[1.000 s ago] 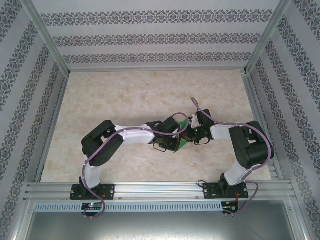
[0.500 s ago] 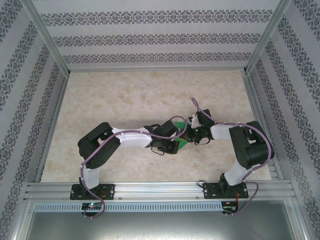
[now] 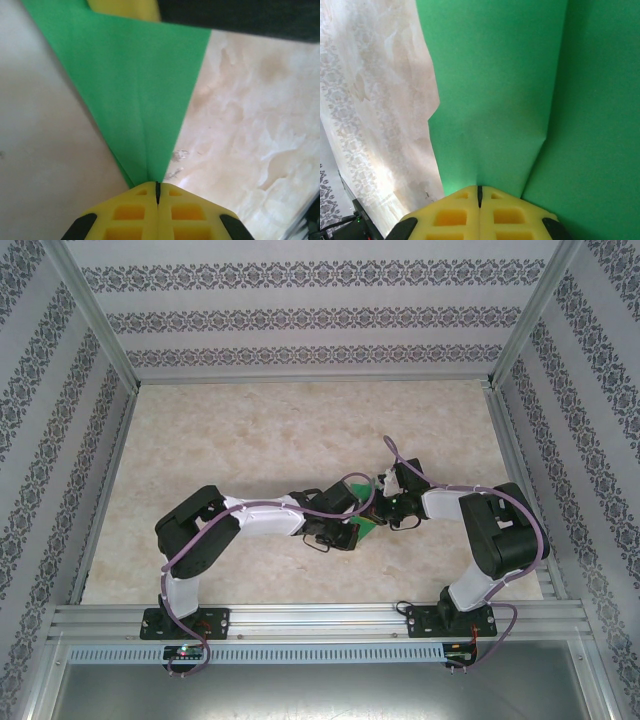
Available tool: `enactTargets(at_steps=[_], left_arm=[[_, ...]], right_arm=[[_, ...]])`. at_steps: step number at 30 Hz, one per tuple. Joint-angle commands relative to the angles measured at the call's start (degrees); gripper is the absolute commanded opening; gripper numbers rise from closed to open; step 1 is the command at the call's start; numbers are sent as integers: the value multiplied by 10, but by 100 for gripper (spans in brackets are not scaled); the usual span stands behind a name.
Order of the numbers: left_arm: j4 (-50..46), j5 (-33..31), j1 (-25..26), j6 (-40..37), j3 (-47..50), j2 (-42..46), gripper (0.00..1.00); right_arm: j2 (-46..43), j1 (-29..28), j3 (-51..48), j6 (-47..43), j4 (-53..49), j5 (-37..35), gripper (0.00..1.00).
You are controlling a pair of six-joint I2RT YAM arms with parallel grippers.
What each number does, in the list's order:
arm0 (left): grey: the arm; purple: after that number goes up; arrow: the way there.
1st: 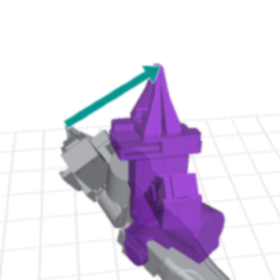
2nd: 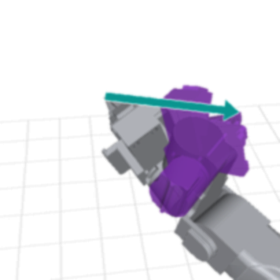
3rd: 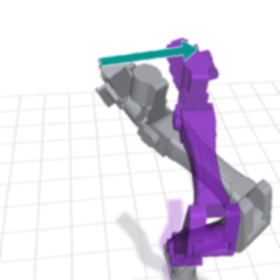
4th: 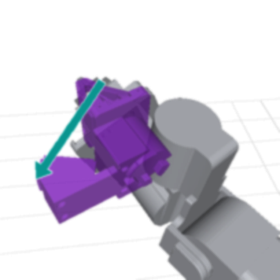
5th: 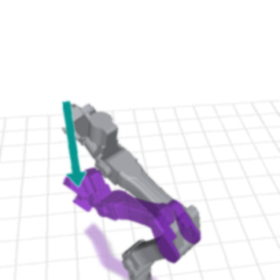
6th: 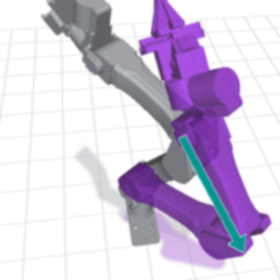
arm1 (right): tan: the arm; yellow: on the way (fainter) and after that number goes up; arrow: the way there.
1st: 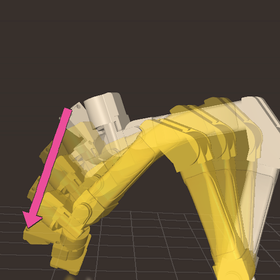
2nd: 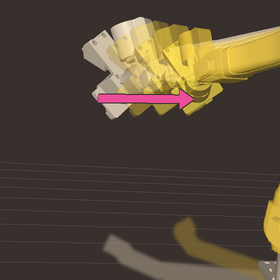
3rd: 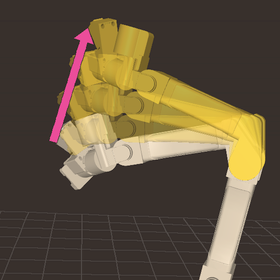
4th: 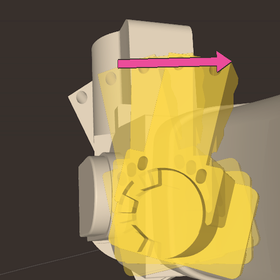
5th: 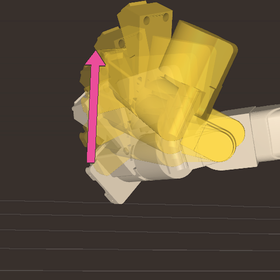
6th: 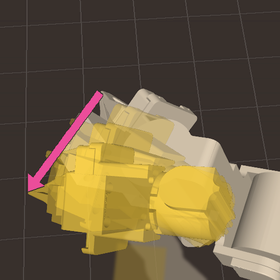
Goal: Fold a paper plane with a square sheet of paper (pick it up from the middle)
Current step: Fourth fold the wing at the center of the table.
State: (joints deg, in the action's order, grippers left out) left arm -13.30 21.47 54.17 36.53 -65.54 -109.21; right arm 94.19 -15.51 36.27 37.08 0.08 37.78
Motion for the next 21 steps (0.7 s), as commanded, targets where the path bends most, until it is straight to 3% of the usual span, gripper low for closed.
enactTargets(at_steps=[1, 10, 21], left_arm=[[-44, -7, 15, 5, -25, 15, 7], [-52, -60, -9, -11, -68, -12, 7], [-61, -57, -23, -29, -75, -57, 5]], right_arm=[[4, 2, -10, -11, -23, -73, 5], [-7, -1, -6, -11, -25, -64, 6], [-14, -1, -3, -4, -21, -52, 5]])
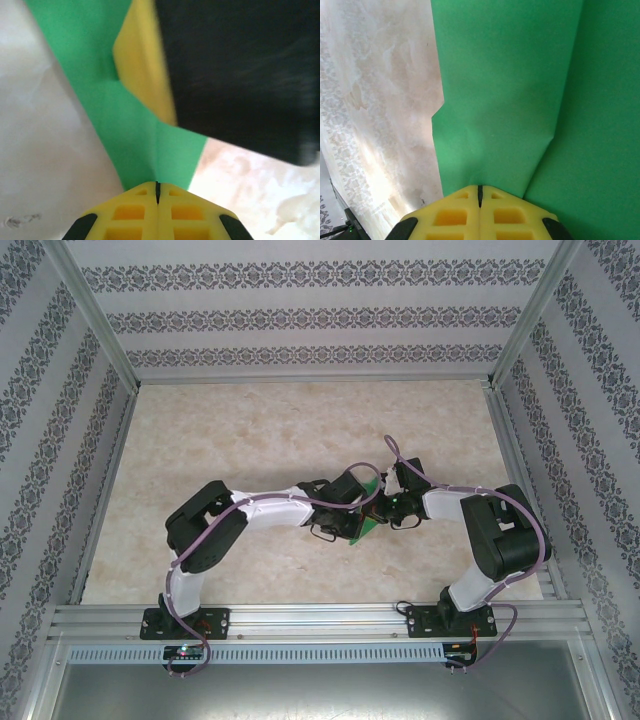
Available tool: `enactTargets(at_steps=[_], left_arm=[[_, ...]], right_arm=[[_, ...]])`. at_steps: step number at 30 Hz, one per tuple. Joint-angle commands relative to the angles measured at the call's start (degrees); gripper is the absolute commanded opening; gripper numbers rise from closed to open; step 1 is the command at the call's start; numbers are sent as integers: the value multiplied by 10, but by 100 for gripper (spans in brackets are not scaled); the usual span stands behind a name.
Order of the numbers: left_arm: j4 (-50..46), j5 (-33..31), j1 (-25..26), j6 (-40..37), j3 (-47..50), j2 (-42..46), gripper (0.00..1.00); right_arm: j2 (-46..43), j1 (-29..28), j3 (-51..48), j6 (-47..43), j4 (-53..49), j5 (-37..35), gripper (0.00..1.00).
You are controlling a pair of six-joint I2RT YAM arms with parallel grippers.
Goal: Fold a paper plane with a square sheet of paper (pick it up from the middle)
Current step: Fourth fold the wing at the center of the table.
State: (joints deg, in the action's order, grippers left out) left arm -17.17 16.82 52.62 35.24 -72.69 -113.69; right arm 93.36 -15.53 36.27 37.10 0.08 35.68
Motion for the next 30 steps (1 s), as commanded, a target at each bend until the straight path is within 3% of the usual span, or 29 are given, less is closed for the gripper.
enactTargets(at_steps=[1, 17, 26, 30], left_arm=[[-24, -10, -7, -18, -3, -15, 5], [-22, -5, -11, -37, 45, -23, 3], [-12, 6, -15, -41, 54, -23, 2], [-13, 7, -16, -41, 61, -20, 3]], right_arm=[[-6, 0, -3, -4, -21, -31, 5], [-58, 0, 1, 60, 22, 21, 9], [4, -2, 21, 65, 40, 13, 9], [26, 4, 42, 35, 1, -21, 8]])
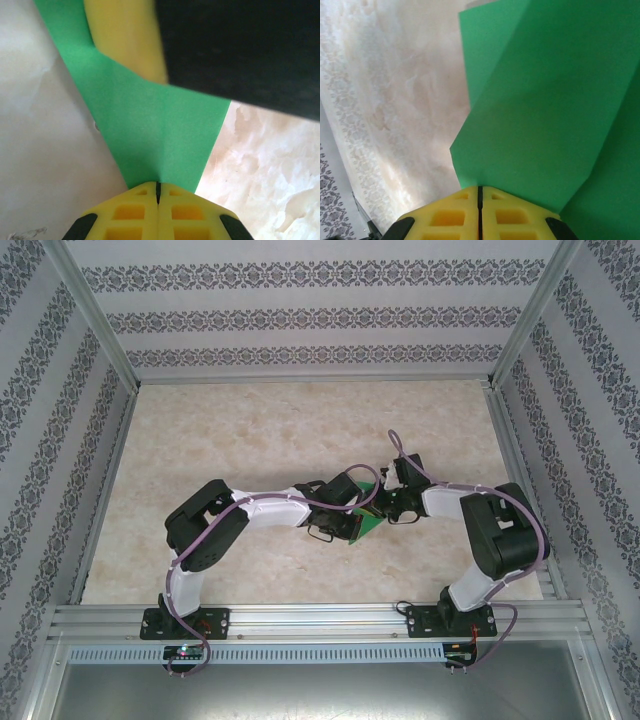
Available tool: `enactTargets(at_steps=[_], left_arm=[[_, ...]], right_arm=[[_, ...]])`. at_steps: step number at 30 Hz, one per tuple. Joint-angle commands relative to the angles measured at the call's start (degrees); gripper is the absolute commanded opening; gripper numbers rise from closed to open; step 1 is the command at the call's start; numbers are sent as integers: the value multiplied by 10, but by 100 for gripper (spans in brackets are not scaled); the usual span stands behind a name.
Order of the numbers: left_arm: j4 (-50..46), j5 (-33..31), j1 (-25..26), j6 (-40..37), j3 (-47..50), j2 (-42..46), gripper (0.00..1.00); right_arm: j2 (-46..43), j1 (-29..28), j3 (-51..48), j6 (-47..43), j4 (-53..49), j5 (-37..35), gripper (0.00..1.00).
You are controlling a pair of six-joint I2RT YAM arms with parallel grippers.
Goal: Fold a paper plane with a square sheet of paper (pick it up from the middle)
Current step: Fourth fold the wing at the center of the table.
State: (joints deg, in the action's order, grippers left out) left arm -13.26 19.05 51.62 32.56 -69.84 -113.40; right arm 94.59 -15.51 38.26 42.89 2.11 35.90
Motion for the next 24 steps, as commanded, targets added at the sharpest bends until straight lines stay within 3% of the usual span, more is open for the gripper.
enactTargets(at_steps=[1, 10, 24], left_arm=[[-52, -15, -6, -14, 34, -23, 2], [-45, 2, -6, -17, 55, -25, 2], [-44, 27, -7, -21, 68, -33, 2]], right_arm=[[18, 7, 28, -31, -29, -33, 8], [56, 44, 64, -83, -65, -86, 8], [103, 99, 122, -86, -62, -78, 9]])
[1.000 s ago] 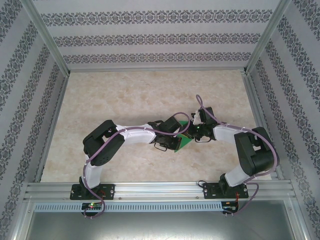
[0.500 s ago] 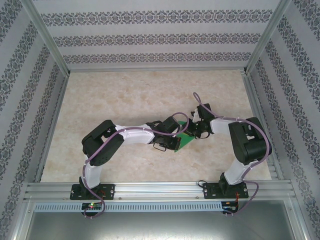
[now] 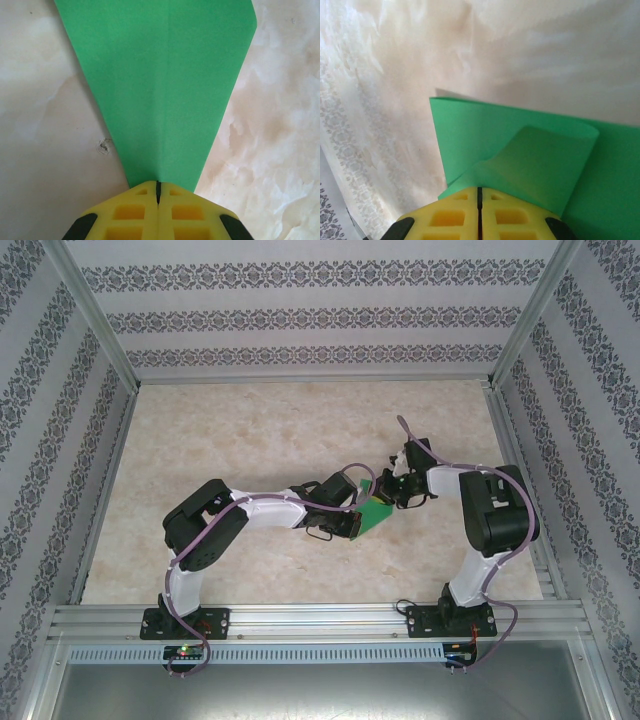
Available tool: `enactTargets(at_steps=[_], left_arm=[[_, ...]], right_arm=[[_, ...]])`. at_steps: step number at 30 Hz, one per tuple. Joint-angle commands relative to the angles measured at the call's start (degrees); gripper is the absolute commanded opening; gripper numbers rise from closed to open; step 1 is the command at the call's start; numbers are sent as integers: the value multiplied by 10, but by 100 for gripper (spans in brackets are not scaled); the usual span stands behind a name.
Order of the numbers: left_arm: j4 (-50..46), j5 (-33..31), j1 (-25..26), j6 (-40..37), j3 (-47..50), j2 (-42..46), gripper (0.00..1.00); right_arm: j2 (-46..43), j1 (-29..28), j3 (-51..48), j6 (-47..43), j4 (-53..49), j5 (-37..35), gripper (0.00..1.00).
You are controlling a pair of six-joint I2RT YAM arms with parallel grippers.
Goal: Fold a paper plane with a square sheet of paper (pick it up from the middle)
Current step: Fourth fold the wing at the center of the table.
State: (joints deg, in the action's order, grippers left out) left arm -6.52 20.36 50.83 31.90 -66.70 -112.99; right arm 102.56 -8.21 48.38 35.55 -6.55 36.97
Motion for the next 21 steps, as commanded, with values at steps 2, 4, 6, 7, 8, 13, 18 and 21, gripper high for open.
enactTargets(at_steps=[2, 4, 6, 7, 8, 13, 18, 21], left_arm=[[-111, 18, 1, -14, 38, -38, 2], [-112, 23, 1, -14, 40, -38, 2], [-113, 32, 1, -14, 41, -36, 2], [-114, 35, 1, -14, 44, -34, 2], [-114, 38, 1, -14, 47, -31, 2], [-121, 45, 1, -16, 57, -25, 2], [-126, 55, 1, -18, 57, -21, 2], [-132, 59, 1, -19, 58, -15, 2]], right_arm=[[26, 33, 22, -4, 37, -81, 9], [28, 36, 27, 4, 41, -85, 9], [35, 40, 35, 10, 46, -83, 9], [38, 42, 38, 13, 48, -81, 9], [40, 45, 38, 19, 56, -78, 9], [49, 55, 43, 40, 78, -70, 9], [60, 62, 46, 53, 104, -61, 10], [68, 68, 49, 60, 121, -52, 10]])
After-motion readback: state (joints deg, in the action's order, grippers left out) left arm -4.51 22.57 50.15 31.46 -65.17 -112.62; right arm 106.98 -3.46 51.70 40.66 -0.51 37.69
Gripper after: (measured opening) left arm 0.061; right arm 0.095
